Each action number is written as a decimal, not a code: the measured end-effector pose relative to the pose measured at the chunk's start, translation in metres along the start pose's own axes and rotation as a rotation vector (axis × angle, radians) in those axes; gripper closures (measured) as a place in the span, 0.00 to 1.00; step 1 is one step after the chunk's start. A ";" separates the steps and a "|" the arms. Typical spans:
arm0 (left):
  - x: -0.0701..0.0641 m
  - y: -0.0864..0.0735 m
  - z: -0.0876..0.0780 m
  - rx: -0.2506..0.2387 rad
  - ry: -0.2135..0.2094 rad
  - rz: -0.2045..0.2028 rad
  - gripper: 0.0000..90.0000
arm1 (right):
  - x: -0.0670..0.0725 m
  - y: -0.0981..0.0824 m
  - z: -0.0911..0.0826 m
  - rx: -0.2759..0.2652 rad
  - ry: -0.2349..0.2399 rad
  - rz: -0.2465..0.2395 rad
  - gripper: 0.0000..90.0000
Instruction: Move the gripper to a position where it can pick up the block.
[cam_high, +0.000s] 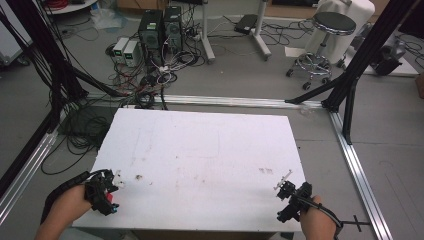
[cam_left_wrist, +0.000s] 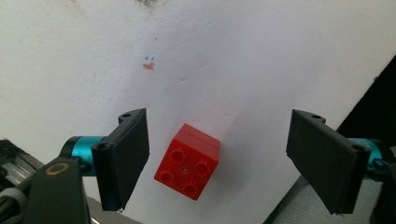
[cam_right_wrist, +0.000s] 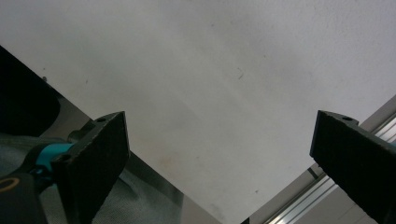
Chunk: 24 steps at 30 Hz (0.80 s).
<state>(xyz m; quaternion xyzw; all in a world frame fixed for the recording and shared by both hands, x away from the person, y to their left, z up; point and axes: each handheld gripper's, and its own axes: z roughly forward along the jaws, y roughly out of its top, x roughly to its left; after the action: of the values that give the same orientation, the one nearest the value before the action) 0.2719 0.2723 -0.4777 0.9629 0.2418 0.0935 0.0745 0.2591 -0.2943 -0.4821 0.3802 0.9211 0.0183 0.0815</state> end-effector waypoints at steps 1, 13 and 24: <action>0.001 0.000 0.000 0.009 0.003 0.006 0.24 | 0.000 0.000 0.000 -0.001 -0.001 0.003 0.04; 0.006 0.000 0.002 0.010 0.013 0.091 0.24 | 0.000 -0.005 -0.002 -0.013 0.003 0.006 0.04; 0.012 -0.002 0.003 0.024 -0.016 0.228 0.24 | 0.000 -0.002 -0.001 -0.011 0.008 -0.001 0.04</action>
<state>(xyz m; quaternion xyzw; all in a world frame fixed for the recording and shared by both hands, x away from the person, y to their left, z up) 0.2818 0.2794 -0.4790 0.9858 0.1310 0.0907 0.0537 0.2575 -0.2955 -0.4810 0.3793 0.9215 0.0247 0.0799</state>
